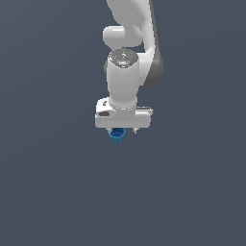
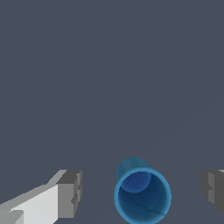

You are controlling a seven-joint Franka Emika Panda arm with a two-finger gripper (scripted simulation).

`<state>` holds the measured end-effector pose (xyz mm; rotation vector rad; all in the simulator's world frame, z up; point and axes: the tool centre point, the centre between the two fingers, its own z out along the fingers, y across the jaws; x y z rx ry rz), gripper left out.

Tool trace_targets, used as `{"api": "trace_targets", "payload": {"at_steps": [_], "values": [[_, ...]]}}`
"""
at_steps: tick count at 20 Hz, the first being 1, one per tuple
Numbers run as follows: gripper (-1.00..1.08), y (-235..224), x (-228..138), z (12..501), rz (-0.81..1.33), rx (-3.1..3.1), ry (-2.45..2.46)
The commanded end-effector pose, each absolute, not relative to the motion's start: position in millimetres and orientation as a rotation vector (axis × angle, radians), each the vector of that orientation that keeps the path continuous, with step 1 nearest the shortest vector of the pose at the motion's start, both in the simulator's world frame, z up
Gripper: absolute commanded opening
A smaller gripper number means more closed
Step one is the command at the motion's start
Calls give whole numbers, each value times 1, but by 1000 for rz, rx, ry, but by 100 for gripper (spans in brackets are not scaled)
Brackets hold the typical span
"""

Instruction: Pick up the object and move it to a goal position.

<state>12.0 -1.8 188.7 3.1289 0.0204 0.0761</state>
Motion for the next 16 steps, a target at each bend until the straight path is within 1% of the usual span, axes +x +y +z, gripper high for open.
{"api": "trace_targets", "payload": {"at_steps": [1, 8, 16], "values": [[28, -2, 12, 189, 76, 3129, 20], [28, -11, 13, 193, 77, 3138, -7], [28, -10, 11, 190, 75, 3131, -17]]}}
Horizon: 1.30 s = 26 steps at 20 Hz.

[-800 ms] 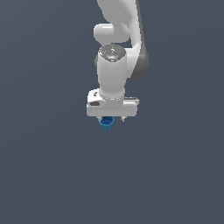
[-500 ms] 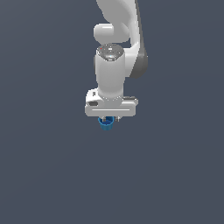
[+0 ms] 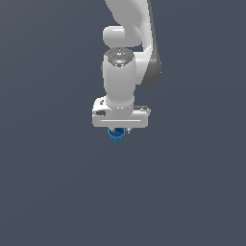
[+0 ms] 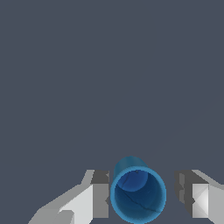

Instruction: Pick up the object and move it to a goal position.

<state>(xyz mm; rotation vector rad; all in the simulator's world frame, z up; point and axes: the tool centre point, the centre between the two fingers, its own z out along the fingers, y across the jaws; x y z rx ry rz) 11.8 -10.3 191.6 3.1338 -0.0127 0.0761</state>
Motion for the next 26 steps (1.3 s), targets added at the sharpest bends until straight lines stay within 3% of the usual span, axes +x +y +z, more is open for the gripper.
{"api": "trace_targets", "payload": {"at_steps": [1, 26], "values": [[28, -10, 10, 189, 74, 3128, -22], [28, 9, -52, 111, 85, 2941, -309]]}}
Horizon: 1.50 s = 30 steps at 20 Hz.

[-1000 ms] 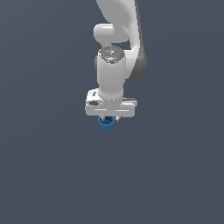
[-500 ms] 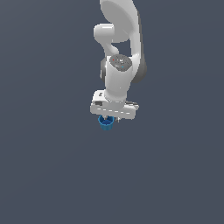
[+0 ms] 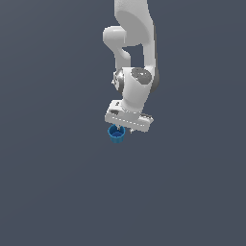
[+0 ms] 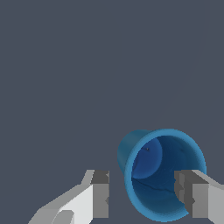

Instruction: Pick up the object and move it to a goal position.

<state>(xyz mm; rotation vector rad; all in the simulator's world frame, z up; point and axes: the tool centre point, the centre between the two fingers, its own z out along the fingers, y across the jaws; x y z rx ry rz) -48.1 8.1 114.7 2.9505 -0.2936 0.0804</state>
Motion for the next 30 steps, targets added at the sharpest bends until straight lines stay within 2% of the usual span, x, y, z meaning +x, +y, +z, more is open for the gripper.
{"api": "trace_targets", "payload": {"at_steps": [1, 10, 27, 28, 30], "values": [[28, 10, -54, 109, 87, 2936, -316], [28, 14, -66, 98, 98, 2914, -352], [28, 8, -67, 68, 98, 2913, -352], [-100, 8, -67, 68, 98, 2913, -352], [-100, 8, -67, 68, 98, 2913, -352]]}}
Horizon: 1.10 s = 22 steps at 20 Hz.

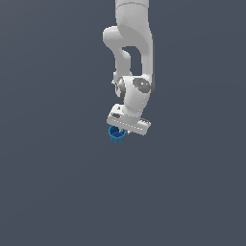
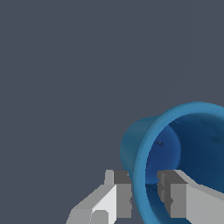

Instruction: Pick up the object and move it to a goal position.

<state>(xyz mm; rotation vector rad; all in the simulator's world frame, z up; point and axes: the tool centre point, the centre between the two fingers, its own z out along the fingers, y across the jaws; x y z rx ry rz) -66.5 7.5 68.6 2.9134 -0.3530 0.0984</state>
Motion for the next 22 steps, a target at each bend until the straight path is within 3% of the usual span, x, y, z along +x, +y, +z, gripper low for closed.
{"api": "trace_targets", "payload": {"at_steps": [1, 13, 22], "values": [[-100, 8, -67, 68, 98, 2913, -352], [-100, 9, -67, 75, 99, 2914, -353], [-100, 21, -75, 116, 99, 2914, -353]]}}
